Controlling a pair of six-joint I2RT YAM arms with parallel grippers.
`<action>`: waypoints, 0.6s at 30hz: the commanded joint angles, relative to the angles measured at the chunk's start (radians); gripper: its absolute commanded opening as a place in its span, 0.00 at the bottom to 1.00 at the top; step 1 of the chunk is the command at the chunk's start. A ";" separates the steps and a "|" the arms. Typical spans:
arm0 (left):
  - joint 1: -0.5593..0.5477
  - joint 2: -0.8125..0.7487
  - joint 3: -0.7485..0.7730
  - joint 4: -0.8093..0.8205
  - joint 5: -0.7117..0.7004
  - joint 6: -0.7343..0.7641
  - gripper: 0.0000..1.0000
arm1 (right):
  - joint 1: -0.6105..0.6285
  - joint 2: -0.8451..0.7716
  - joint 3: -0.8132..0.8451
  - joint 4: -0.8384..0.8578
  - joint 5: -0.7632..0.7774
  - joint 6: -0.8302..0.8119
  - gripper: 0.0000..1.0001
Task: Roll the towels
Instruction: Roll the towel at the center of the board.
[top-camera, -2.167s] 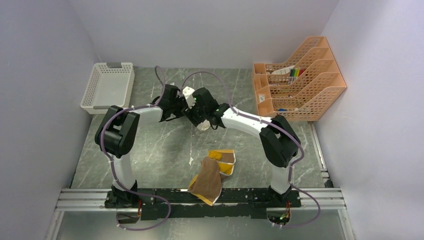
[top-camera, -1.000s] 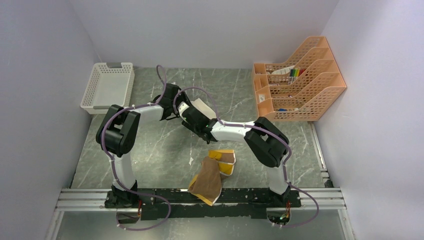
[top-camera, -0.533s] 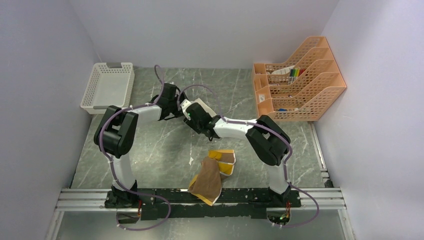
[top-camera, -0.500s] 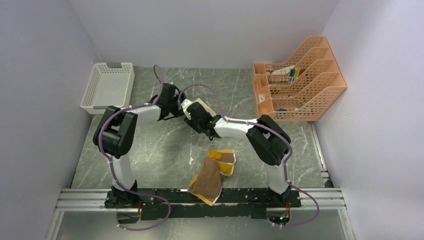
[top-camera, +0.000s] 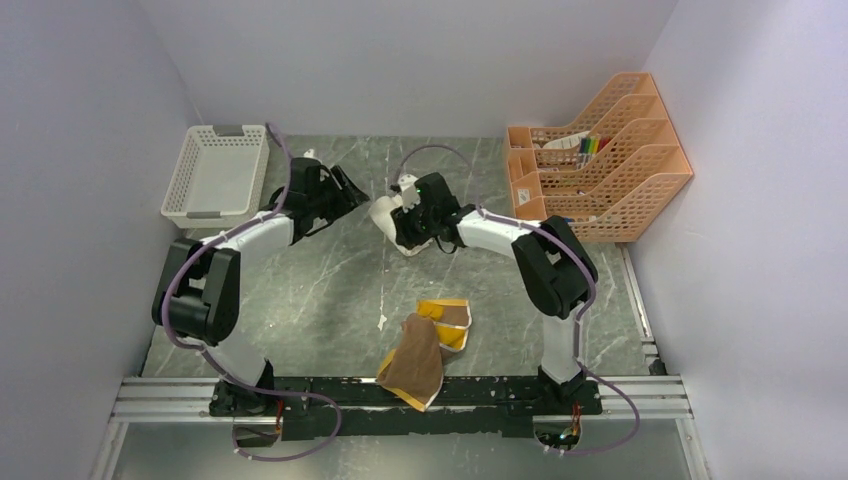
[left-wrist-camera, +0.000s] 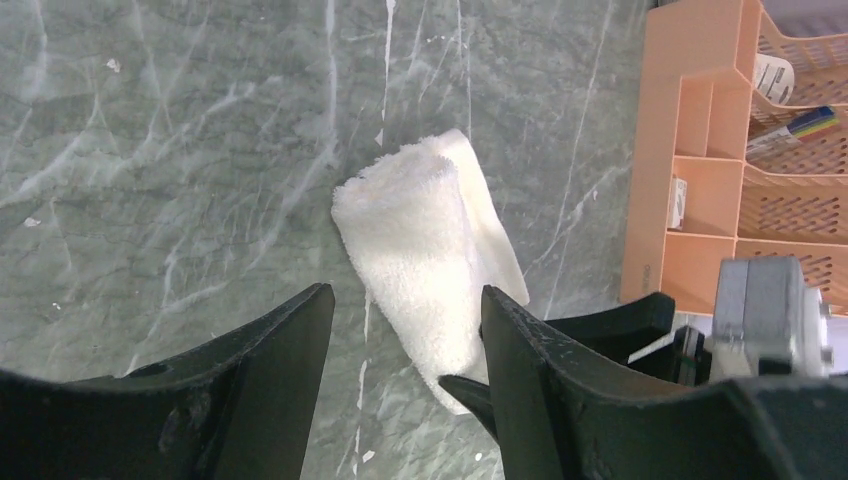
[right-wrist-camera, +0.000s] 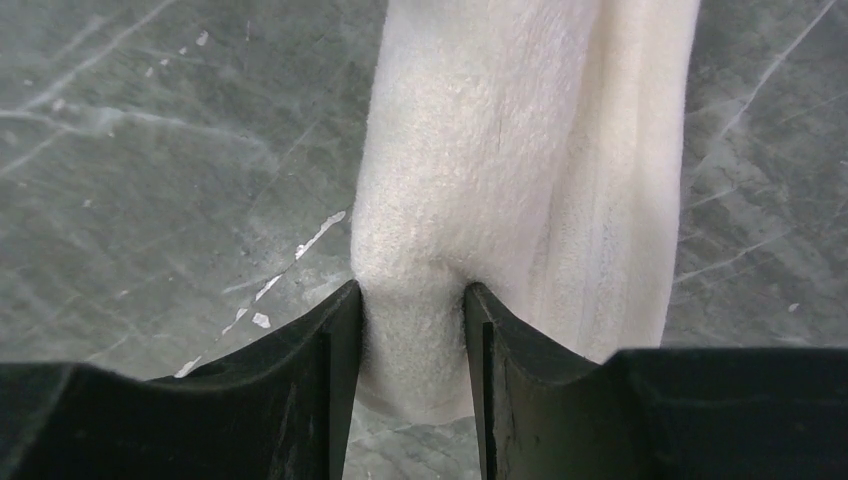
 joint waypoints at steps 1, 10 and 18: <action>-0.002 0.000 -0.017 0.039 0.007 0.012 0.67 | -0.071 0.041 0.023 -0.006 -0.211 0.093 0.41; -0.064 0.106 0.019 0.086 0.046 0.012 0.66 | -0.243 0.156 0.054 0.041 -0.502 0.270 0.42; -0.113 0.217 0.095 0.120 0.045 0.005 0.66 | -0.266 0.187 0.073 0.011 -0.526 0.283 0.44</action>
